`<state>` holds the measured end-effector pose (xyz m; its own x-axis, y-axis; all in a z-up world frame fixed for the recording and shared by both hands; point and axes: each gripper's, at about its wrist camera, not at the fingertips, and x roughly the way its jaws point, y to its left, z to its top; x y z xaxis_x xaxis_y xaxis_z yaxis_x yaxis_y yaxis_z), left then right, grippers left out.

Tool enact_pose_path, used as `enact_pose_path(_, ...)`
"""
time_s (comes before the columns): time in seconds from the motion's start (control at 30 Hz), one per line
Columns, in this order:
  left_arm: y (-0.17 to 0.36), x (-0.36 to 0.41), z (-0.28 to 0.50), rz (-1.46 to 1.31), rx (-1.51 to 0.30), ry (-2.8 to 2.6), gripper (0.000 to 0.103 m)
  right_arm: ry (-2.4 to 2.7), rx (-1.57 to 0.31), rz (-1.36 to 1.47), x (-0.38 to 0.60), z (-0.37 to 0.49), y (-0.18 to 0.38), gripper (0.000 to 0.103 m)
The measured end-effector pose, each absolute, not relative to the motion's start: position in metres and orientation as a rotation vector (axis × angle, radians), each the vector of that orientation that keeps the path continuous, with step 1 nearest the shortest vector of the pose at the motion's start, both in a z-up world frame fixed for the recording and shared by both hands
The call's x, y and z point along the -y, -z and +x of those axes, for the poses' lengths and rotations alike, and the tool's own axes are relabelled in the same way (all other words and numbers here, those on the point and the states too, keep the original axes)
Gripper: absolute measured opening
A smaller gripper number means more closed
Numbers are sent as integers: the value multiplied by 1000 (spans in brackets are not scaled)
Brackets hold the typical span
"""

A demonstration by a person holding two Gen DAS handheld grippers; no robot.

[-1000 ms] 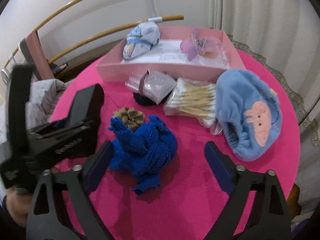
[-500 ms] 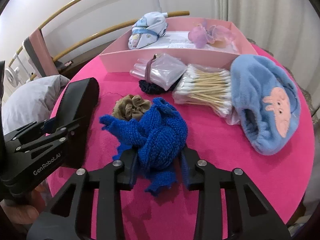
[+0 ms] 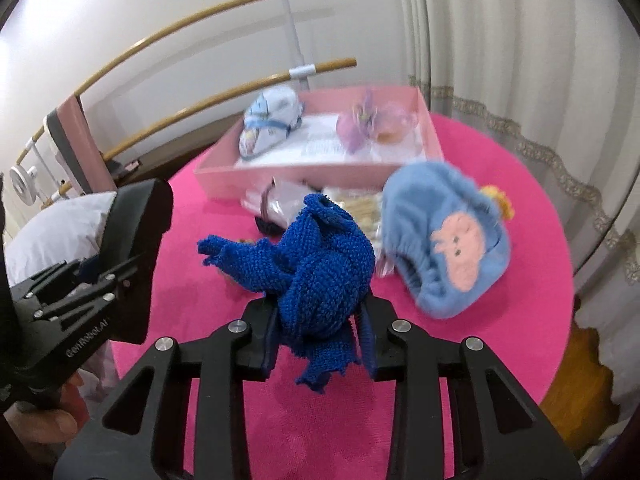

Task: Organize soft objects
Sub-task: 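Lower the black pouch and blue knitted cloth into the pink box, open both grippers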

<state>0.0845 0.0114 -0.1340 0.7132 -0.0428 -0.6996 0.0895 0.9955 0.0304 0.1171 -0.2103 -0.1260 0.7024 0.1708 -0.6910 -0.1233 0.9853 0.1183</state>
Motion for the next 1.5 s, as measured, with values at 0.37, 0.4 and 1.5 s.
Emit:
enact_pose_path(0.37, 82, -11, 92, 56, -686, 87, 30, -191, -677, -8, 197, 133, 73, 30)
enact_pose_path(0.4, 78, -11, 96, 55, -679, 88, 30, -193, -671, -11, 196, 135, 70, 30)
enact_pose_path(1.5, 58, -1, 323, 37, -783, 143, 31, -221, -834, 7, 191, 338, 63, 31)
